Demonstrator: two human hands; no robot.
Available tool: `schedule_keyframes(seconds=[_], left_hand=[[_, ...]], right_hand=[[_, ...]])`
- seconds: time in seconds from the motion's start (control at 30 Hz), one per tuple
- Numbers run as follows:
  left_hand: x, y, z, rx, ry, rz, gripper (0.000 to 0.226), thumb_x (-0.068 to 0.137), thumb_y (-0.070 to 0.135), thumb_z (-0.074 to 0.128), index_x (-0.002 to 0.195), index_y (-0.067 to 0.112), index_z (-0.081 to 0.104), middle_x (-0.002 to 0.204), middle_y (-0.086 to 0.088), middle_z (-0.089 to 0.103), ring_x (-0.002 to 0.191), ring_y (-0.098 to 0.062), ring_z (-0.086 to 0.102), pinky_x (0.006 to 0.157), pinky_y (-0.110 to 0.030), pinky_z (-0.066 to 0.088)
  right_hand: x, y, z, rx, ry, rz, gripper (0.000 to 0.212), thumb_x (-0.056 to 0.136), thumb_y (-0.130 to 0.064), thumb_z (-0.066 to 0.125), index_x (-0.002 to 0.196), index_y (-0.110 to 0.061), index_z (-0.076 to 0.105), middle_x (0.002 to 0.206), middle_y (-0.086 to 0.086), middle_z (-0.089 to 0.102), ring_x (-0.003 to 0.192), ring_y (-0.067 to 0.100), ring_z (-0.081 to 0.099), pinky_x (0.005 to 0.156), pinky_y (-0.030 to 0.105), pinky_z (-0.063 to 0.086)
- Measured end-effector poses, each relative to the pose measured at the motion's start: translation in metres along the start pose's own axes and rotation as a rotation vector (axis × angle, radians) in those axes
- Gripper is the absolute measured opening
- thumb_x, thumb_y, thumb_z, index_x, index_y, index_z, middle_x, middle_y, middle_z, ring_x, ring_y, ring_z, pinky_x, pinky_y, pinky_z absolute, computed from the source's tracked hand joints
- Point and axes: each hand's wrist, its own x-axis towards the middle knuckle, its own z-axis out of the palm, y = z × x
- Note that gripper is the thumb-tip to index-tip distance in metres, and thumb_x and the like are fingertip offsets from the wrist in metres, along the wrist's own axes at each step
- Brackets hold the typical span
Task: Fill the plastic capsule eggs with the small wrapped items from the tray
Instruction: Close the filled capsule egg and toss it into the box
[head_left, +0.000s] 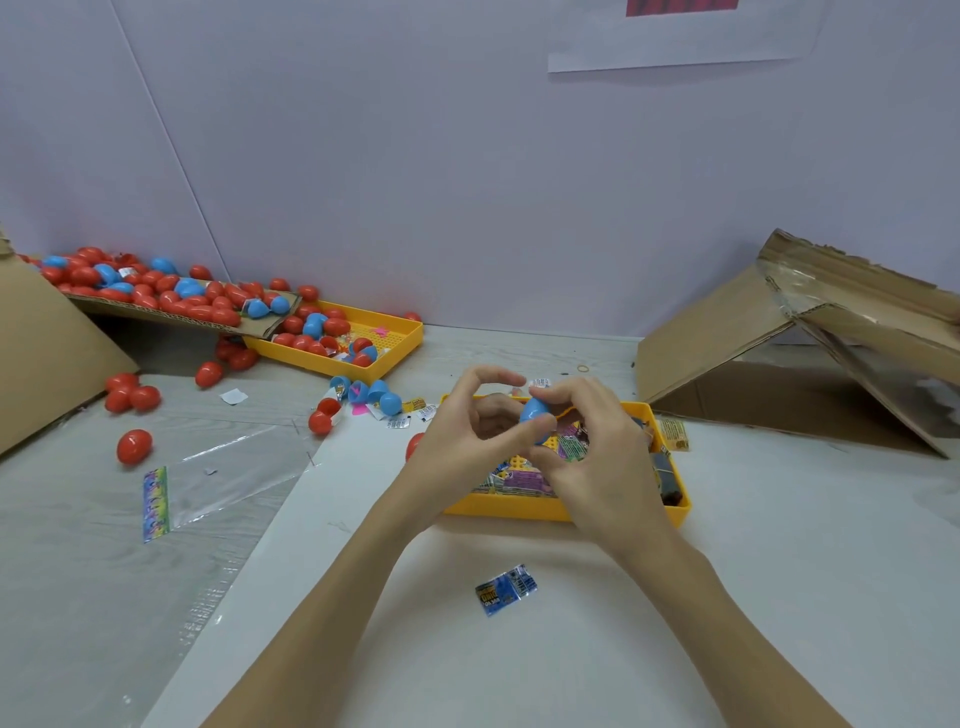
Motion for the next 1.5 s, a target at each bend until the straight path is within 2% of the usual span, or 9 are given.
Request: schedule_keyframes(seconds=[0.13,0.33,0.5,0.67,0.77,1.0,1.27,1.4,1.5], left_hand=[[0.0,-0.004,0.001,0.062,-0.012,0.009,0.039,0.088,0.018,0.079,0.119,0.014,0.055,0.094,-0.005,0.076,0.091,-0.02,0.074,0.083,-0.03,0.06],[0.003,-0.001,-0.011,0.038,0.053,-0.076,0.026,0.097,0.026,0.066,0.12,0.021,0.055,0.1,0.001,0.079,0.09,-0.016,0.075,0.076,-0.021,0.058],[0.01,-0.001,-0.022,-0.144,0.103,-0.162,0.021,0.1,0.002,0.055,0.115,0.012,0.065,0.107,-0.012,0.071,0.086,-0.021,0.072,0.072,-0.024,0.058],[0.007,-0.001,-0.023,0.005,0.112,-0.166,0.022,0.093,0.021,0.072,0.111,0.034,0.07,0.092,0.009,0.076,0.086,-0.008,0.074,0.071,-0.012,0.053],[0.007,-0.002,-0.021,-0.071,0.084,-0.156,0.024,0.097,0.021,0.066,0.121,0.024,0.068,0.093,-0.003,0.077,0.086,-0.015,0.073,0.077,-0.021,0.057],[0.008,-0.003,-0.022,-0.123,0.109,-0.155,0.02,0.1,0.01,0.06,0.119,0.014,0.067,0.107,-0.008,0.076,0.096,-0.027,0.075,0.081,-0.027,0.06],[0.017,-0.013,-0.022,-0.143,0.199,-0.186,0.029,0.1,0.014,0.033,0.087,0.011,0.059,0.069,-0.012,0.053,0.05,-0.018,0.043,0.047,-0.024,0.035],[0.012,-0.014,-0.021,0.141,0.174,-0.134,0.039,0.102,0.05,0.049,0.081,0.018,0.055,0.062,0.002,0.046,0.051,-0.011,0.041,0.048,-0.02,0.035],[0.007,-0.016,-0.017,0.461,0.129,-0.013,0.029,0.093,0.051,0.064,0.088,0.022,0.061,0.071,0.012,0.057,0.061,-0.002,0.055,0.053,-0.012,0.043]], right_hand=[[0.0,0.004,0.001,-0.065,-0.026,-0.033,0.04,0.076,0.004,0.08,0.109,-0.011,0.065,0.103,-0.004,0.06,0.097,0.01,0.055,0.085,0.014,0.045],[0.004,0.009,-0.003,-0.018,-0.175,0.118,0.063,0.091,-0.027,0.076,0.147,-0.029,0.047,0.111,-0.011,0.061,0.103,0.001,0.057,0.089,0.015,0.047],[0.006,0.019,-0.004,-0.221,-0.35,0.299,0.015,0.084,-0.038,0.082,0.093,-0.026,0.079,0.084,-0.011,0.07,0.076,0.005,0.062,0.067,0.021,0.047],[0.015,0.023,-0.005,-0.196,-0.501,0.468,0.022,0.077,-0.04,0.088,0.088,-0.027,0.075,0.078,-0.01,0.068,0.071,0.004,0.062,0.055,0.011,0.041],[0.016,0.024,-0.003,-0.21,-0.539,0.473,0.013,0.082,-0.032,0.085,0.086,-0.026,0.074,0.081,-0.007,0.069,0.073,0.006,0.061,0.057,0.013,0.043],[0.008,0.024,-0.002,-0.211,-0.366,0.386,0.014,0.089,-0.026,0.078,0.098,-0.026,0.067,0.086,-0.012,0.066,0.079,0.004,0.058,0.063,0.012,0.041],[0.008,0.021,-0.004,-0.042,-0.238,0.392,0.001,0.09,-0.024,0.078,0.089,-0.023,0.077,0.081,-0.015,0.071,0.078,-0.001,0.066,0.066,0.006,0.048],[0.007,0.02,-0.004,-0.037,-0.227,0.366,0.01,0.094,-0.029,0.072,0.091,-0.025,0.08,0.08,-0.018,0.072,0.081,-0.002,0.066,0.067,0.007,0.047],[0.006,0.019,-0.004,-0.041,-0.215,0.349,0.012,0.097,-0.029,0.068,0.091,-0.029,0.078,0.077,-0.02,0.069,0.08,-0.003,0.063,0.066,0.006,0.044]])
